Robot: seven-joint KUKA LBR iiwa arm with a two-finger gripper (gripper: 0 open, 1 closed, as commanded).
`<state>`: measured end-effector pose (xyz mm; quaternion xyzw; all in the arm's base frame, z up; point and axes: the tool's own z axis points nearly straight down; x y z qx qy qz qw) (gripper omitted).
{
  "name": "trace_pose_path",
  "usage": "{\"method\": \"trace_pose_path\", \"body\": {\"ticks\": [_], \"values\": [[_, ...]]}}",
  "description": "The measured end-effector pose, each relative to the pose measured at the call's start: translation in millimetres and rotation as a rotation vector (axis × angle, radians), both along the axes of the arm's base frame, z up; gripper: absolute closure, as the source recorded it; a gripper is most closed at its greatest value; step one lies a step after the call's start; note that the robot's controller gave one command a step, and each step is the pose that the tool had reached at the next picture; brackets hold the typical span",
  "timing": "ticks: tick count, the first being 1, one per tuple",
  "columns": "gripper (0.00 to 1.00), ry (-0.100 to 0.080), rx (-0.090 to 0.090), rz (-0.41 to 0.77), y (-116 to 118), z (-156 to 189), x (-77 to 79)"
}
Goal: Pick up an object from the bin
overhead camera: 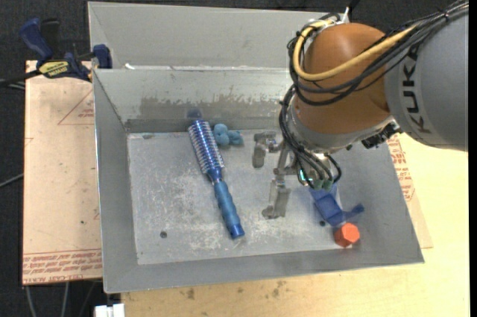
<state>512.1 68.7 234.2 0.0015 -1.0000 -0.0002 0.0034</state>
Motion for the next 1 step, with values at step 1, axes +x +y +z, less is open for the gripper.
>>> {"method": "trace_pose_path", "body": {"ticks": [1], "values": [[0.0, 0.0, -0.001, -0.445, 19.5, -167.0, 61.1]]}}
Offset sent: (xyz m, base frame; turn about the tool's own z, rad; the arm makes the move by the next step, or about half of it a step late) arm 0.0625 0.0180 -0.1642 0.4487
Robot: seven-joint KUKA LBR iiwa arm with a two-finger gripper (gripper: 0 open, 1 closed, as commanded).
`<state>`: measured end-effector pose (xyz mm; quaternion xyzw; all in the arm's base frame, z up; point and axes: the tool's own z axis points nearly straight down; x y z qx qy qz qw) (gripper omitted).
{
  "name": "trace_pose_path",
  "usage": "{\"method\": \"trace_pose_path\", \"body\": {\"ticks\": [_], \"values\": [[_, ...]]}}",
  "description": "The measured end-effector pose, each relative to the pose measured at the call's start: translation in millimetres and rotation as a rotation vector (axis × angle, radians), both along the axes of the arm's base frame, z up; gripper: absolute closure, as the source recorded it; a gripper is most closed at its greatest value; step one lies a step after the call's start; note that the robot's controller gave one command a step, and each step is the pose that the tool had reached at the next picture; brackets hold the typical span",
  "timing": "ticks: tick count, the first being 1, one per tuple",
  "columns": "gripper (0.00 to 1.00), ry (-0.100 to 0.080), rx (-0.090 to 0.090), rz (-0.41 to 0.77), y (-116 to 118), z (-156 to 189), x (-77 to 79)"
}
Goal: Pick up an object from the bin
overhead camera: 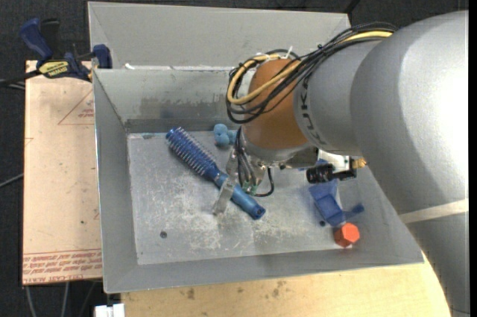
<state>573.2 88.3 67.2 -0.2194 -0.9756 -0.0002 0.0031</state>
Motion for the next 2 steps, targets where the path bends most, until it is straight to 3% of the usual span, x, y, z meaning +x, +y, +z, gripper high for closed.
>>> {"method": "trace_pose_path", "body": {"ticks": [1, 2], "values": [[0.0, -0.013, 0.004, -0.101, 74, 35, 33.7], [0.0, -0.005, -0.003, -0.291, 36, 32, 33.2]]}}
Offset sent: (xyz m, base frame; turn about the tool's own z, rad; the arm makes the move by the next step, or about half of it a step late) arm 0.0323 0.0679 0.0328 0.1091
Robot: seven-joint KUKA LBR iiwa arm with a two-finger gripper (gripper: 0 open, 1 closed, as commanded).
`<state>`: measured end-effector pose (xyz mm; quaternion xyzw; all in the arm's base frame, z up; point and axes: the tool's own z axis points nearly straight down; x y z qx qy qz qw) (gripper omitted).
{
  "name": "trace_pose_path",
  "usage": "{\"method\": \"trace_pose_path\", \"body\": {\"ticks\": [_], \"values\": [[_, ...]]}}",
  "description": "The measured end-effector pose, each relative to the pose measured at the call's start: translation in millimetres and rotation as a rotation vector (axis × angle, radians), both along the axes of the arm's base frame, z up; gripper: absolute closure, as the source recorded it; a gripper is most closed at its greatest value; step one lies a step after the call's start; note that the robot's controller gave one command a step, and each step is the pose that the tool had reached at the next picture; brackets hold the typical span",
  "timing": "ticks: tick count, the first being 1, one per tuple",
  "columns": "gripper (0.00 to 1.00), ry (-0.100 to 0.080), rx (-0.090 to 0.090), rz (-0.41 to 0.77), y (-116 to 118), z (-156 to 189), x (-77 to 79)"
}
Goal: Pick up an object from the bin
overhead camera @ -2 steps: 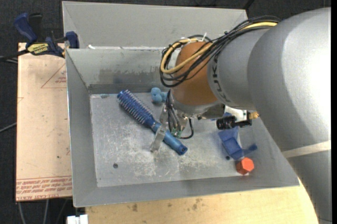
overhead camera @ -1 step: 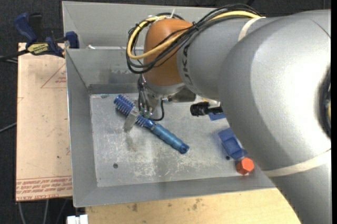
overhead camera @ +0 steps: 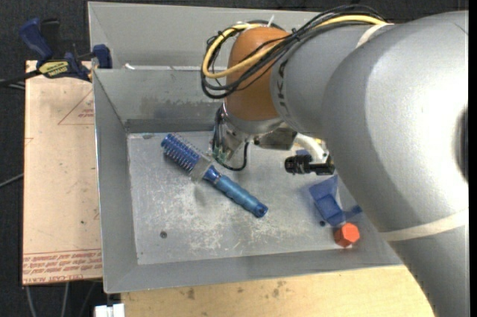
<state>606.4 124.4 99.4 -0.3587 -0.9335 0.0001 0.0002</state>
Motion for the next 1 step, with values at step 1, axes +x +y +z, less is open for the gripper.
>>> {"method": "trace_pose_path", "body": {"ticks": [1], "values": [[0.0, -0.001, 0.002, -0.056, 41.6, -31.1, 5.9]]}}
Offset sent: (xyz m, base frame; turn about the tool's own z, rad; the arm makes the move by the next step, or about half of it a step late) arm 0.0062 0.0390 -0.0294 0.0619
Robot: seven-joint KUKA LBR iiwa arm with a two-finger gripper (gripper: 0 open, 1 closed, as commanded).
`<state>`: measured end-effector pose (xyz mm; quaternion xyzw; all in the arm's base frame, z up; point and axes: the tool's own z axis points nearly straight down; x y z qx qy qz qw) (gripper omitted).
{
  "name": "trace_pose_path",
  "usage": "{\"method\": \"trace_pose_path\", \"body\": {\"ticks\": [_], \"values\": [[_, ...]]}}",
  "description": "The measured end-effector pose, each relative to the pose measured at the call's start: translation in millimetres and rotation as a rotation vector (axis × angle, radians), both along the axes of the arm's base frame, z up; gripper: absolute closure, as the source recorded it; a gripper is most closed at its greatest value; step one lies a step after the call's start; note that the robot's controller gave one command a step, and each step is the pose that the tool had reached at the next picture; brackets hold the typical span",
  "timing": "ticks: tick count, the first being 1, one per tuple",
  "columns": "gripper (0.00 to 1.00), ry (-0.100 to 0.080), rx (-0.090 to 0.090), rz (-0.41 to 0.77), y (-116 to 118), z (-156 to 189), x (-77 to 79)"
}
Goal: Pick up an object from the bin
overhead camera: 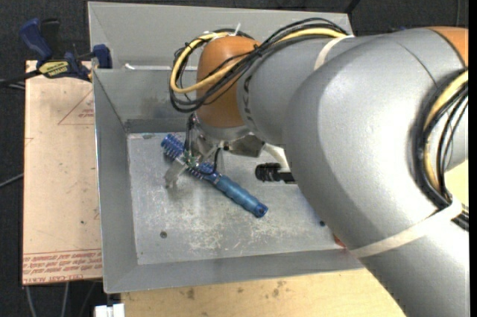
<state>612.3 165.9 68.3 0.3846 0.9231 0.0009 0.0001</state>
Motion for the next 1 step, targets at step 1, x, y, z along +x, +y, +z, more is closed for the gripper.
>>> {"method": "trace_pose_path", "body": {"ticks": [1], "values": [[0.0, -0.002, -0.001, 0.003, -0.1, 0.1, 0.5]]}}
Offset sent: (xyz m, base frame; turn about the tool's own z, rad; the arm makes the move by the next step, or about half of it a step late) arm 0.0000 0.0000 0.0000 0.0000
